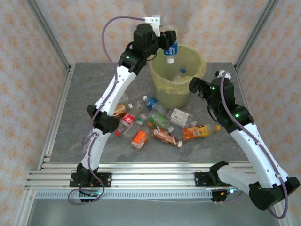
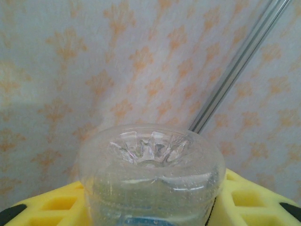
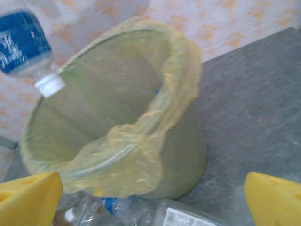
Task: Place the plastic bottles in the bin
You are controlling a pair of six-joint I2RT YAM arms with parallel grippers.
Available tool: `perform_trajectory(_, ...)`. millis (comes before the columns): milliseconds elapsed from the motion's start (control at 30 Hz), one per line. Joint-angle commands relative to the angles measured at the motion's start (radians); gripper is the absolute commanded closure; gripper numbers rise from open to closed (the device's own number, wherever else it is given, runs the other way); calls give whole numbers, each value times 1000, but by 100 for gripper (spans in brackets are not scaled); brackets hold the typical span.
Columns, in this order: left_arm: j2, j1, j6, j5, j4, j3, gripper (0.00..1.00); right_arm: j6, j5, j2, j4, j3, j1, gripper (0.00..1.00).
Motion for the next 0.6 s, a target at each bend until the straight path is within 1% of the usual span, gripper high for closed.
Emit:
perform_trajectory(0,-11,-2,79,-1,-42,9,49,88,208,-42,-141,-20,6,1)
perform_trajectory(133,-13,-4,125,-14,-28,-39,49,139,269,-106,-210,-85,6,1)
perform_trajectory(333,21,-10,195,-34,-71,-44,46,227,347,-188,-333,-167,5,1)
perform_trajectory(433,37,-17,227,-65,-85,-44,46,305,388,-206,-419,-193,2,1)
perform_trajectory(500,45,-27,263,-82,-92,-45,44,354,396,-214,-465,-209,-5,1)
perform_trajectory(567,54,-38,302,-110,-99,-45,39,387,380,-224,-489,-232,-13,1)
